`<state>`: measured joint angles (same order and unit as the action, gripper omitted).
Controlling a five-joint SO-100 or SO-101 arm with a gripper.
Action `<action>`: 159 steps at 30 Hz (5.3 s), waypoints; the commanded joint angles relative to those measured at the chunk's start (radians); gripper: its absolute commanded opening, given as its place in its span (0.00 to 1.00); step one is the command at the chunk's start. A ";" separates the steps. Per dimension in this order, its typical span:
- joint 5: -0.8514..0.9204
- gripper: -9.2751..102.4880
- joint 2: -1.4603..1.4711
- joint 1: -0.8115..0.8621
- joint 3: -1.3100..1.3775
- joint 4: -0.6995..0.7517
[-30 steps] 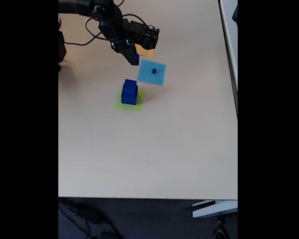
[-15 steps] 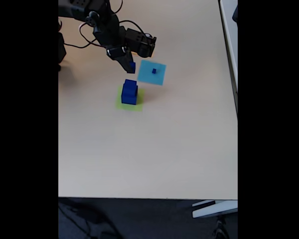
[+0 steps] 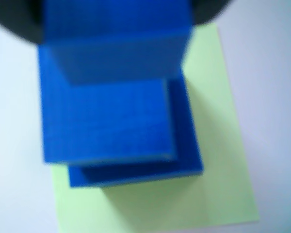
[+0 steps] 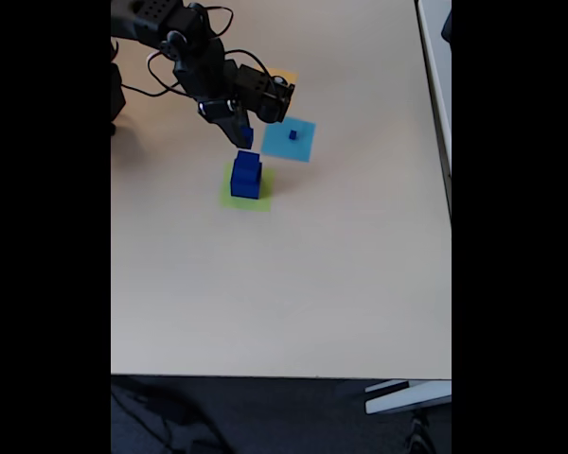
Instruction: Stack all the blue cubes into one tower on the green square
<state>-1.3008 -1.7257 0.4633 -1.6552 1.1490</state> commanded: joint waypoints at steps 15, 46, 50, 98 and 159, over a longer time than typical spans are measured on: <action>-0.018 0.13 0.038 0.043 0.064 -0.043; -0.052 0.13 0.083 0.034 0.129 -0.048; -0.061 0.14 0.089 0.026 0.124 -0.051; -0.040 0.13 0.052 0.026 0.002 -0.124; -0.044 0.32 -0.196 -0.179 0.018 -0.236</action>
<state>-1.2931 -1.8530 0.3298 -1.6751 0.9388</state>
